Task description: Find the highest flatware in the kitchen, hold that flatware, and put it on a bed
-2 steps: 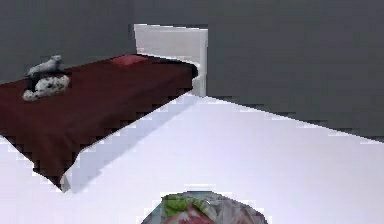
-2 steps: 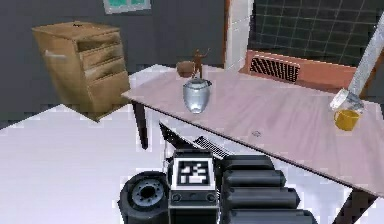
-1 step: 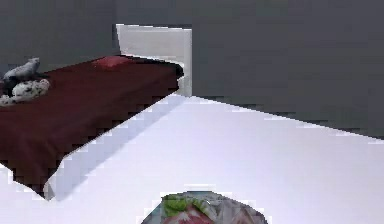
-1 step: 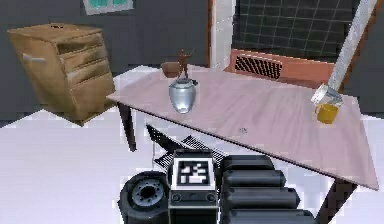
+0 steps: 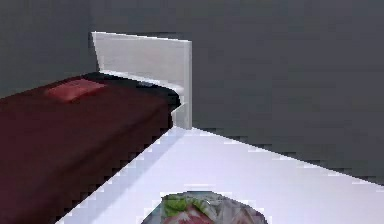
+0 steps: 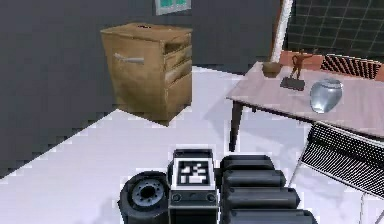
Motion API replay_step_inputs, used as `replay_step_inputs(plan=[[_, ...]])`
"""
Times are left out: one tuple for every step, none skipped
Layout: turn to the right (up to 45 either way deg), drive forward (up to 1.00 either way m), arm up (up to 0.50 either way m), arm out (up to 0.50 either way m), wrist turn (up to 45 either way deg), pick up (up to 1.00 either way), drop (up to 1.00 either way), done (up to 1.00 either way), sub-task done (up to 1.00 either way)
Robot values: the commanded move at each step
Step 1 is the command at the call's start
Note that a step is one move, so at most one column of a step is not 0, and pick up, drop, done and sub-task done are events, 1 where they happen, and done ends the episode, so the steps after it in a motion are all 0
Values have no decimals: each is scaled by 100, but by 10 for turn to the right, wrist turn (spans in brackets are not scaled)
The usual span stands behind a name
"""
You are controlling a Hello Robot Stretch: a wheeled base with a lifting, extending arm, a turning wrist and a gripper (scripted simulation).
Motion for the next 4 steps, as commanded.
replay_step_inputs(plan=[[0, 80, 0, 0, 0, 0, 0, 0, 0], [-420, 0, 0, 0, 0, 0, 0, 0, 0], [0, 30, 0, 0, 0, 0, 0, 0, 0], [-450, 0, 0, 0, 0, 0, 0, 0, 0]])
